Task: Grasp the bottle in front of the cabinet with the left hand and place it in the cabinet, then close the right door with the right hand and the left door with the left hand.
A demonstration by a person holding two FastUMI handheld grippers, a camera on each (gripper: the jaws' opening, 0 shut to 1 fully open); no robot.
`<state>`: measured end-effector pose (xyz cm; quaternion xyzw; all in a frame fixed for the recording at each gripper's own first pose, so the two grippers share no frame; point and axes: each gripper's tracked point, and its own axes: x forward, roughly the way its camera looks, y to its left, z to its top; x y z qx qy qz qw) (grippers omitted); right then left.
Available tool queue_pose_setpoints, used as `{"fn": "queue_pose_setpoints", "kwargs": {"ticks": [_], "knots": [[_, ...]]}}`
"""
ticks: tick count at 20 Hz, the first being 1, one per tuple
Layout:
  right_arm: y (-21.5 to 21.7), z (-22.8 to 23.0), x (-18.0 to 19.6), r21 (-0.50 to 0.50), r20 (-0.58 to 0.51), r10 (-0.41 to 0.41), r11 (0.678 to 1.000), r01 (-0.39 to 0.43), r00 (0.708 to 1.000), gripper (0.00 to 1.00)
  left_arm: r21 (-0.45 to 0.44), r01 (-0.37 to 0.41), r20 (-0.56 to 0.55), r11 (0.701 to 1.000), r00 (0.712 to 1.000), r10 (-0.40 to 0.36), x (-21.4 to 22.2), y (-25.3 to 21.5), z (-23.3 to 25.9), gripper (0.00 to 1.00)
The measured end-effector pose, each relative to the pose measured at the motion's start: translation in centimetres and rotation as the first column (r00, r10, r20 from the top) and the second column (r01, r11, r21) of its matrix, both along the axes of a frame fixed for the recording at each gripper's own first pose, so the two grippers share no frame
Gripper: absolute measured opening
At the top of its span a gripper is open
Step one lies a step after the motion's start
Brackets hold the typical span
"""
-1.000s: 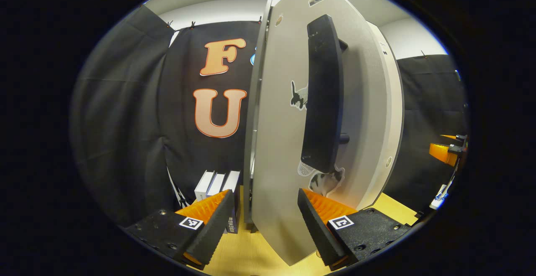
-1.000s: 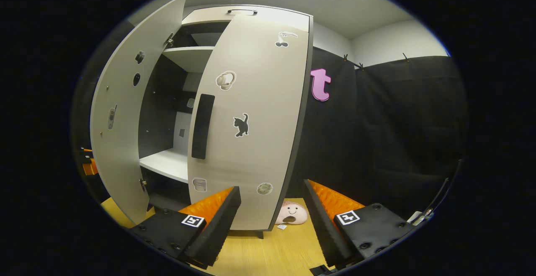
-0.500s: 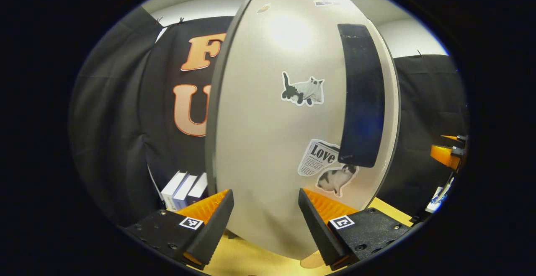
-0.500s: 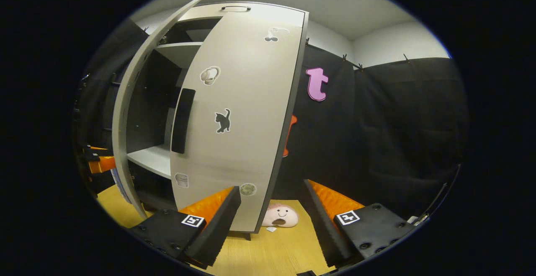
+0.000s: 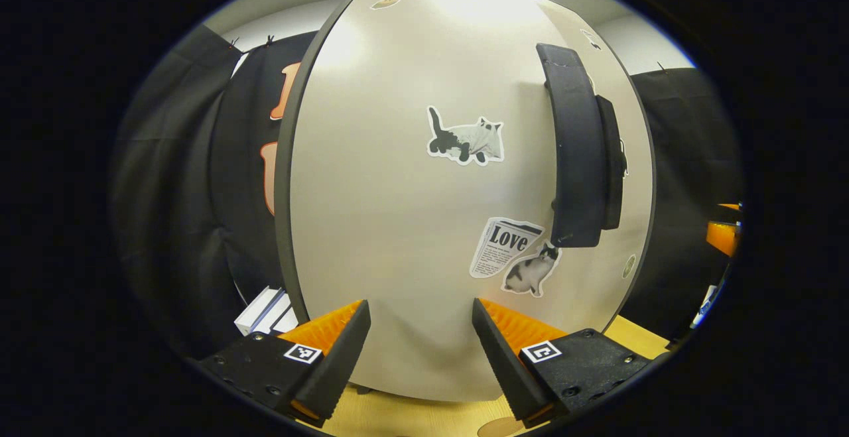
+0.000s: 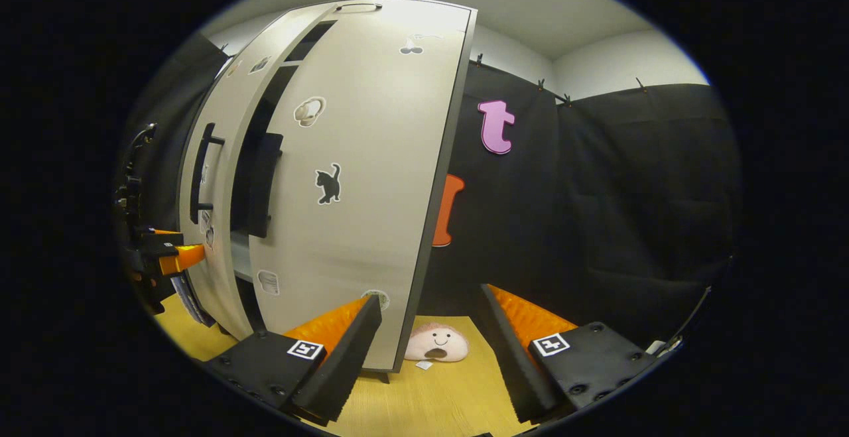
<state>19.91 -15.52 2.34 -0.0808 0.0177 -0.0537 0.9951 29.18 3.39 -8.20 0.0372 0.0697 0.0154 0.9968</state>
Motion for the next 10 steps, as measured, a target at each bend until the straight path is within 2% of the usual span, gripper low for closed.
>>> {"fn": "queue_pose_setpoints", "kwargs": {"ticks": [1, 3, 4, 6, 7, 9, 10], "knots": [[0.1, -0.1, 0.1, 0.001, -0.005, 0.002, 1.0, -0.002, 1.0, 0.98, -0.005, -0.002, -0.003, 1.0, 1.0, 0.002, 0.3, 0.0, -0.1, 0.92], [0.2, -0.3, 0.2, 0.006, -0.012, 0.011, 1.0, -0.011, 1.0, 0.98, -0.009, -0.009, -0.021, 1.0, 1.0, 0.008, 0.2, 0.1, -0.2, 0.94], [0.4, -0.4, 0.3, 0.008, -0.014, 0.015, 1.0, -0.015, 1.0, 0.94, -0.012, -0.015, -0.028, 1.0, 0.999, 0.014, -0.1, 0.2, 0.1, 0.94], [0.6, -0.3, 0.1, 0.009, -0.013, 0.018, 1.0, -0.018, 1.0, 0.98, -0.016, -0.021, -0.021, 1.0, 1.0, 0.021, -0.8, 0.5, 1.4, 0.95], [0.9, -0.2, 0.1, 0.01, -0.012, 0.018, 1.0, -0.018, 1.0, 0.94, -0.012, -0.025, -0.014, 1.0, 1.0, 0.024, -1.6, 0.9, 2.1, 0.95], [1.4, -0.2, -0.4, 0.021, -0.012, 0.023, 1.0, -0.023, 1.0, 0.98, -0.01, -0.029, 0.005, 1.0, 1.0, 0.029, -3.1, 1.6, 3.8, 0.94], [1.8, -0.1, -0.6, 0.028, -0.011, 0.027, 0.999, -0.027, 1.0, 0.94, -0.016, -0.028, 0.012, 0.999, 1.0, 0.029, -3.8, 2.0, 4.6, 0.94]]}}
